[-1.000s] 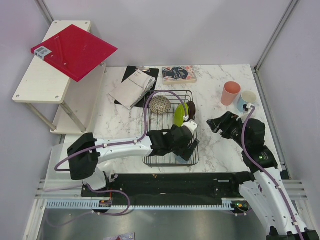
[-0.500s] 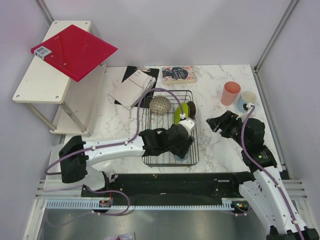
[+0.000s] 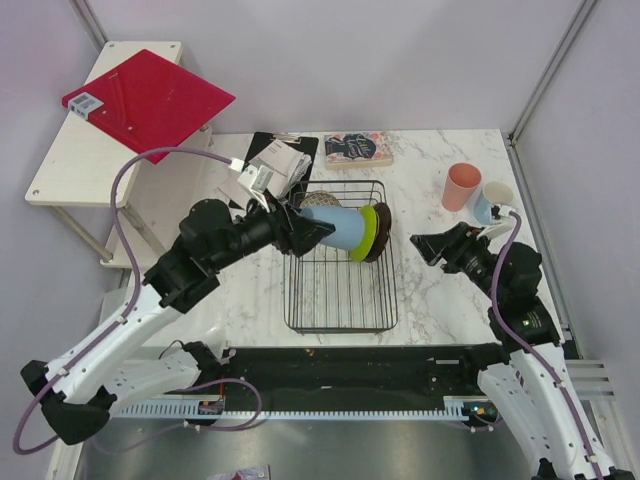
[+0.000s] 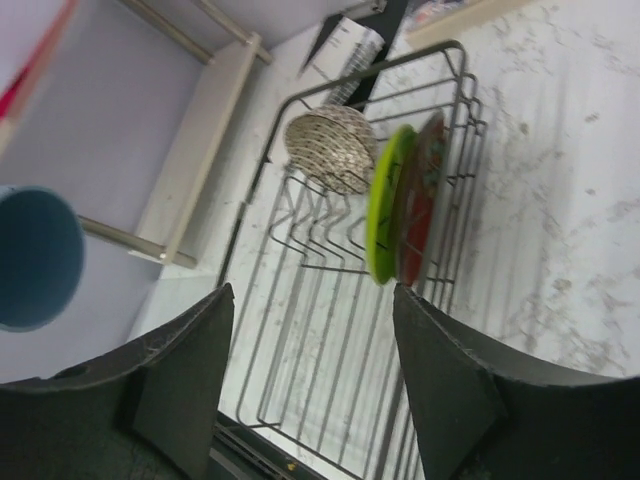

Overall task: Unload the mixed dishes from the dish rack
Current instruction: Pick up the cup from the dish rack.

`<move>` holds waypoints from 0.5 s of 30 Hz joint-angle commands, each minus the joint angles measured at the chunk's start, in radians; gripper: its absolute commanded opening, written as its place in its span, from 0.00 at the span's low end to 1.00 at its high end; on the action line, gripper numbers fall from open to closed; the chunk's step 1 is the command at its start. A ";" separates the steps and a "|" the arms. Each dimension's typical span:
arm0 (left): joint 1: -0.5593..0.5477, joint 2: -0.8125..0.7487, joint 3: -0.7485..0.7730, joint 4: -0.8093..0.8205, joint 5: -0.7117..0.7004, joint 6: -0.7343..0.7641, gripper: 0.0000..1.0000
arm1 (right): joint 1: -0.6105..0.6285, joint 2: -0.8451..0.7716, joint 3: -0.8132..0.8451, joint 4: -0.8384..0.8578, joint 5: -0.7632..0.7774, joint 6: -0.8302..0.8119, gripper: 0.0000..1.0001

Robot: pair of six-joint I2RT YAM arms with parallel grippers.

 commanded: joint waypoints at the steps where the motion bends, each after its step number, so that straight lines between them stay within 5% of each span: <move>1: 0.092 0.031 -0.125 0.297 0.397 -0.179 0.02 | 0.004 -0.020 -0.033 0.187 -0.139 0.053 0.68; 7: 0.203 0.109 -0.286 0.891 0.634 -0.545 0.02 | 0.005 -0.037 -0.094 0.423 -0.263 0.172 0.67; 15: 0.232 0.201 -0.261 1.064 0.631 -0.671 0.02 | 0.007 -0.017 -0.108 0.604 -0.346 0.265 0.69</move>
